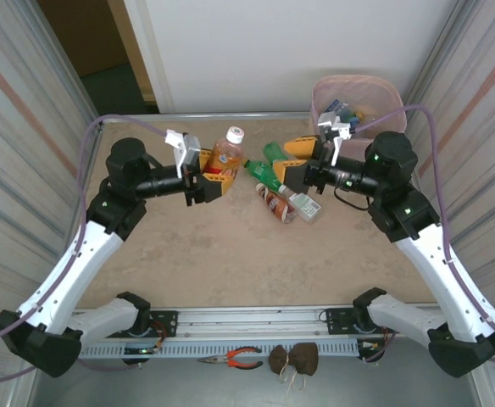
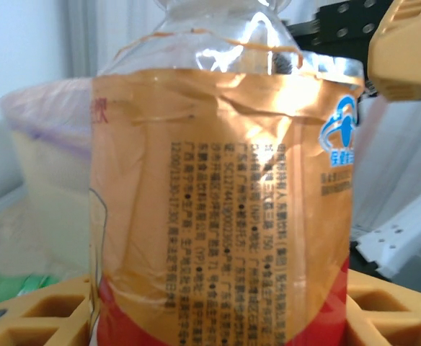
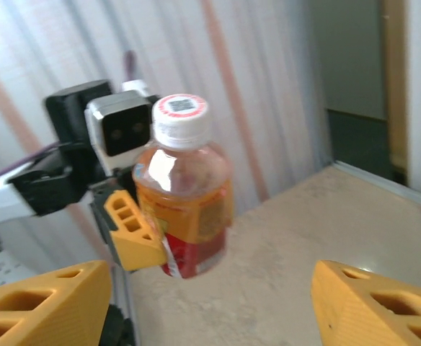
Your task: Put the plastic bottles in the bin
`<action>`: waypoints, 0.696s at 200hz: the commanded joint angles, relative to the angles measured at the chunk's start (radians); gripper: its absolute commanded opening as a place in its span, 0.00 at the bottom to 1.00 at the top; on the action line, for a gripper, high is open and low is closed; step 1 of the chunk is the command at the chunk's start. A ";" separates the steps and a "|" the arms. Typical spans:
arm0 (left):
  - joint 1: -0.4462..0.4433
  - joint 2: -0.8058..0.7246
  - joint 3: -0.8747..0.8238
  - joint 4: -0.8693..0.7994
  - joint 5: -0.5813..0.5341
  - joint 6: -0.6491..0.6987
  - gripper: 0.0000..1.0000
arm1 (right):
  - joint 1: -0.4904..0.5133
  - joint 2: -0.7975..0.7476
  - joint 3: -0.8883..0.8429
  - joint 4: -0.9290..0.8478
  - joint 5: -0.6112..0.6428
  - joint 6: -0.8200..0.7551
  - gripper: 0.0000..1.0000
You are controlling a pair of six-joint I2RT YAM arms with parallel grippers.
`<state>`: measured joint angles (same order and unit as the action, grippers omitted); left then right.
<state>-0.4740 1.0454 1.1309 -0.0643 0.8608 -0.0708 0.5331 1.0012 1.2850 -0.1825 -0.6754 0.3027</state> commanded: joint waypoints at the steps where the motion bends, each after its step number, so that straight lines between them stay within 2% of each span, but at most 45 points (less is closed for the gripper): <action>1: -0.052 -0.029 -0.007 0.135 0.075 -0.051 0.53 | 0.087 -0.023 0.031 0.086 -0.046 -0.081 0.75; 31: -0.126 -0.040 -0.011 0.203 0.081 -0.061 0.52 | 0.193 0.014 0.061 0.115 -0.024 -0.127 0.84; 55: -0.170 -0.037 -0.001 0.215 0.093 -0.048 0.52 | 0.250 0.044 0.091 0.118 0.019 -0.140 0.85; 83: -0.197 -0.028 0.013 0.218 0.117 -0.037 0.52 | 0.289 0.062 0.093 0.135 0.011 -0.149 0.86; 105: -0.199 -0.015 0.027 0.212 0.137 -0.037 0.51 | 0.315 0.074 0.093 0.135 0.002 -0.159 0.81; 139: -0.201 -0.008 0.033 0.215 0.143 -0.037 0.51 | 0.329 0.076 0.088 0.138 0.003 -0.163 0.69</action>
<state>-0.6697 1.0359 1.1305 0.1104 0.9798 -0.1093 0.8471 1.0805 1.3510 -0.0784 -0.6685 0.1604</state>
